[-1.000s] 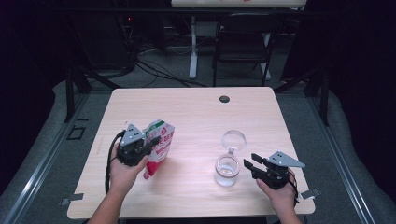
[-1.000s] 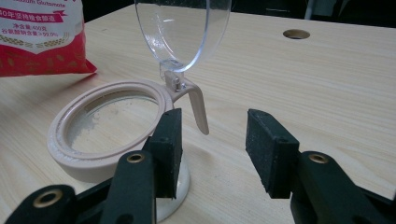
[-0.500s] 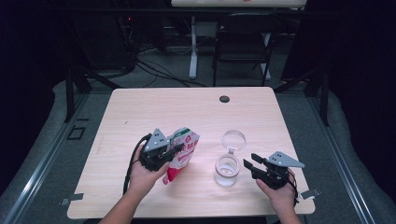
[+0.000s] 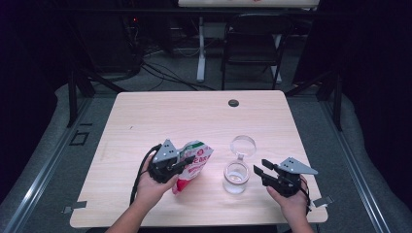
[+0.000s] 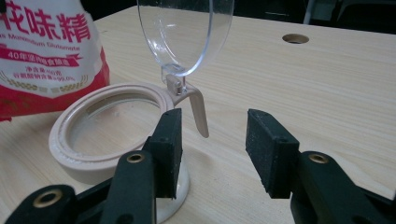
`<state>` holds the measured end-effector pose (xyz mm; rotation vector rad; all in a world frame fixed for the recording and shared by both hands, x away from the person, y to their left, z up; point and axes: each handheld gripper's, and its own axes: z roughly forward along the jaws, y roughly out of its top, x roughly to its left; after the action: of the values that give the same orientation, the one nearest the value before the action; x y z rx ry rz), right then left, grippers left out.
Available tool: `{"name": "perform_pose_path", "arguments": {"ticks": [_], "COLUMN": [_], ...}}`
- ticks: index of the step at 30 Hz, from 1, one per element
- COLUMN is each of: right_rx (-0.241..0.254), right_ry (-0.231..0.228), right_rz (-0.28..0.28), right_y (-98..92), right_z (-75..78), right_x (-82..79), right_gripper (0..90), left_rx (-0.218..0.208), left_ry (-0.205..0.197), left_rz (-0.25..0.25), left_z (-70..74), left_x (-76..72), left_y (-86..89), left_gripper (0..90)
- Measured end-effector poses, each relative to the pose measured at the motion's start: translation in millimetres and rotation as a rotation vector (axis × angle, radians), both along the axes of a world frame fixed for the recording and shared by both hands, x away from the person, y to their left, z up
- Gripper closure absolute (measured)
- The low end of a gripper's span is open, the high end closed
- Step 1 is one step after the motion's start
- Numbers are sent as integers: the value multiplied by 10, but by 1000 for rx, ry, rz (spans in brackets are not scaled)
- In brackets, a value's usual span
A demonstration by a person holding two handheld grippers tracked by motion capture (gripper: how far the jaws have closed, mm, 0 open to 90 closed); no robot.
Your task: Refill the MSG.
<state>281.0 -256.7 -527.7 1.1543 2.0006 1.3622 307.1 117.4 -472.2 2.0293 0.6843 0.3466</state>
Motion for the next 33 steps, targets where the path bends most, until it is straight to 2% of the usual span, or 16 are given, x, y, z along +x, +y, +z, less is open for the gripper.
{"name": "perform_pose_path", "arguments": {"ticks": [7,9,14,19,26,30,33], "right_rx": [11,1,25,-3,-79,-85,-96], "right_ry": [-30,-45,-63,-74,-34,-32,-25], "right_rz": [49,67,146,236,321,361,369], "right_y": [58,102,248,471,812,975,1070], "right_z": [110,163,341,488,438,428,406], "right_x": [-60,-87,-140,-152,-7,40,70], "right_gripper": [554,558,569,567,623,643,663], "left_rx": [20,3,-23,-56,-71,-83,-79], "left_ry": [37,48,53,73,74,77,73], "left_rz": [-12,-11,-4,0,9,11,8], "left_z": [-141,-152,-181,-198,-202,-209,-208], "left_x": [-41,-45,-80,-88,-98,-101,-108], "left_y": [49,57,71,120,174,185,189], "left_gripper": [893,892,887,880,871,863,857]}}
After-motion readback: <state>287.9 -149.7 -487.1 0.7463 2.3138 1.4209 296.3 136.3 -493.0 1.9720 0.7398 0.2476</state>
